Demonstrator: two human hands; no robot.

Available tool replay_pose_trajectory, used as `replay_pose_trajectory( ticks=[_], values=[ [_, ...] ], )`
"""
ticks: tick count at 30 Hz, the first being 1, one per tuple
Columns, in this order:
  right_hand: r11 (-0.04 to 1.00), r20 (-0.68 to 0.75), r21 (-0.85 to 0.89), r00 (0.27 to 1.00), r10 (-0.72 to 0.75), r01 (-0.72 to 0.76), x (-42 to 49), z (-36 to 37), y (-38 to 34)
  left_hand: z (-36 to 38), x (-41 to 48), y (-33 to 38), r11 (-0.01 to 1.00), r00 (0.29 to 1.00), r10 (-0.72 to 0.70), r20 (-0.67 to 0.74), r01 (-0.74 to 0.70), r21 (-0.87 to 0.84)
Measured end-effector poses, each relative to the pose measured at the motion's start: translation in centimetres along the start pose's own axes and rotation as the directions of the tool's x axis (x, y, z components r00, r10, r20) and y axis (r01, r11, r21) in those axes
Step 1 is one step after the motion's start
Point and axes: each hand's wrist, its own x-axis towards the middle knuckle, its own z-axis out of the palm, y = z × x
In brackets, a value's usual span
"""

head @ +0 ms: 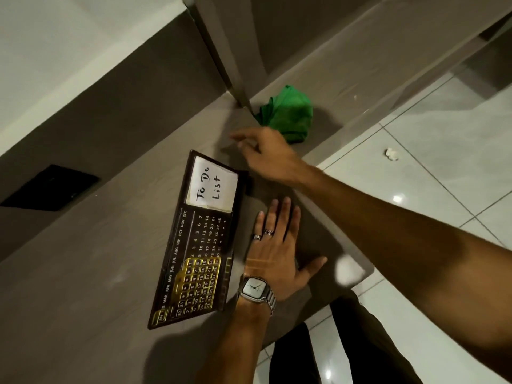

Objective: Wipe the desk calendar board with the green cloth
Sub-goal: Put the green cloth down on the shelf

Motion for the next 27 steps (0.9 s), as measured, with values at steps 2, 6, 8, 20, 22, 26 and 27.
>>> replay_pose_trajectory(
  ticks=[2, 6, 8, 20, 22, 26, 27],
  values=[
    [0.990, 0.124, 0.135, 0.992, 0.015, -0.032, 0.0, 1.4, -1.6, -1.2, -0.4, -0.1, 0.999, 1.000, 0.006, -0.008, -0.006, 0.034],
    [0.965, 0.196, 0.259, 0.981, -0.005, -0.047, -0.3, 2.6, -2.7, -5.4, -3.1, -1.5, 0.999, 0.979, -0.026, -0.202, 0.032, 0.027],
    [0.966, 0.194, 0.256, 0.981, -0.013, -0.038, -0.6, 2.9, -3.0, -7.7, -5.5, -3.1, 0.993, 0.931, -0.116, -0.346, 0.110, -0.036],
    [0.984, 0.059, 0.159, 0.995, 0.076, -0.085, -2.2, 3.7, -2.8, -8.8, -17.6, -10.9, 0.705, 0.763, -0.618, -0.191, 0.429, -0.565],
    [0.984, 0.052, 0.152, 0.995, 0.082, -0.089, -3.0, 4.3, -3.2, -8.5, -18.4, -12.3, 0.693, 0.728, -0.647, -0.229, 0.435, -0.575],
    [0.988, 0.001, 0.145, 0.999, 0.047, -0.047, -4.6, 6.1, -4.2, -8.6, -19.6, -16.2, 0.659, 0.616, -0.731, -0.294, 0.526, -0.537],
    [0.989, 0.002, 0.143, 0.999, 0.040, -0.039, -4.9, 6.7, -4.5, -8.7, -19.9, -17.2, 0.668, 0.606, -0.729, -0.318, 0.529, -0.524]
  ],
)
